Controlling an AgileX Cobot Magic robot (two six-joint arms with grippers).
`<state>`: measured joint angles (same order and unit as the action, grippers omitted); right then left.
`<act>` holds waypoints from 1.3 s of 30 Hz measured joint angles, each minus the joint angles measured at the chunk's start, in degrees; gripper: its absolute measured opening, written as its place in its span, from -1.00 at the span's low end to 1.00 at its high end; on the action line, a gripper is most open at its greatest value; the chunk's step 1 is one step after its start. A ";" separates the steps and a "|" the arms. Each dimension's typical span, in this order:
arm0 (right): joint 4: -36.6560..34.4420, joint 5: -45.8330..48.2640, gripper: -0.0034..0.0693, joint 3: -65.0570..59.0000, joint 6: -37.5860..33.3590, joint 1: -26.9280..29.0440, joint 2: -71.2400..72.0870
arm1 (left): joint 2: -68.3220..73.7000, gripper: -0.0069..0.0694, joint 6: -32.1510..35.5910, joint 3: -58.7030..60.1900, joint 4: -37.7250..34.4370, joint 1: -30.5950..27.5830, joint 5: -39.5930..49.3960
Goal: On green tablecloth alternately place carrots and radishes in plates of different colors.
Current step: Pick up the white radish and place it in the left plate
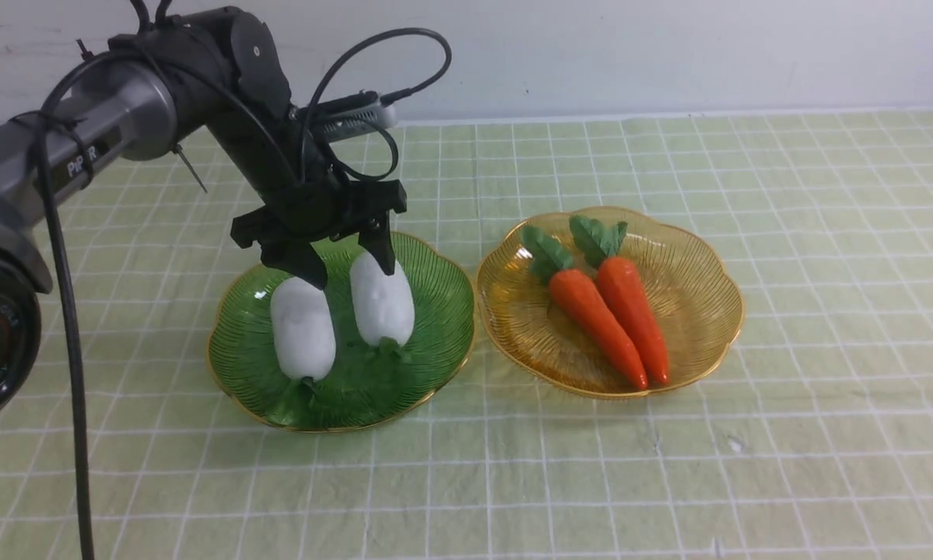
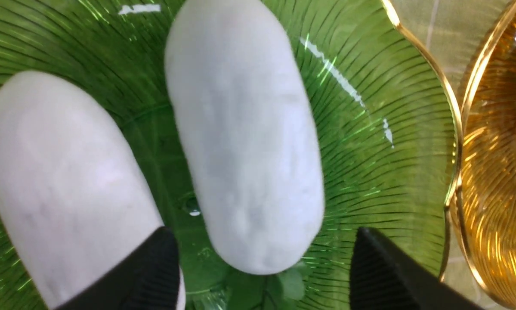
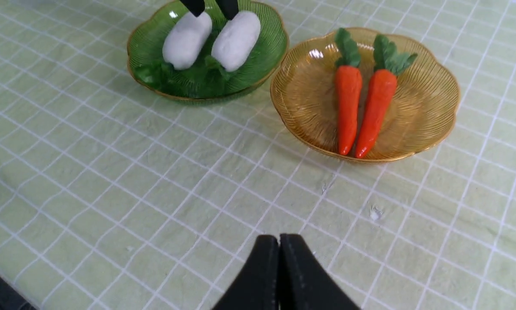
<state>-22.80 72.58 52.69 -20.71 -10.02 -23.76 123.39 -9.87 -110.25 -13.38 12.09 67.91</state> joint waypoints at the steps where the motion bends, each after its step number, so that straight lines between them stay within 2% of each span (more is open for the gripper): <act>1: -0.23 -1.05 -0.95 -1.80 -0.12 0.00 1.83 | 0.00 0.26 0.27 -0.43 0.05 0.00 0.64; 2: -0.46 -2.27 -0.95 -3.61 -0.11 0.00 2.93 | 0.00 0.15 0.48 -0.77 0.05 0.00 1.15; 4: -2.30 -10.27 -0.95 -9.38 -1.24 0.00 6.81 | 0.00 -0.19 0.91 -1.07 0.05 0.00 1.33; 7: -5.68 -23.04 -0.95 -19.66 -4.78 0.00 10.75 | 0.00 -0.59 1.06 -1.23 0.05 0.00 1.40; 10: -7.80 -36.68 -0.95 -27.32 -7.88 0.00 12.22 | 0.00 -0.78 1.11 -1.27 0.05 0.00 1.84; 15: -10.24 -53.68 -0.95 -34.15 -9.58 0.00 12.22 | 0.00 -0.84 1.44 -1.27 0.05 0.00 2.38; 18: -10.67 -57.50 -0.95 -35.03 -9.58 0.00 12.22 | 0.00 -0.84 1.50 -1.27 0.05 0.00 2.38; 39: -9.23 -52.32 -0.95 -37.72 -9.58 0.00 14.66 | -1.35 -0.84 4.70 -1.34 4.61 0.00 2.42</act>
<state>-32.03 20.25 14.97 -30.30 -10.02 -9.10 122.04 -5.18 -111.59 -8.78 12.09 70.33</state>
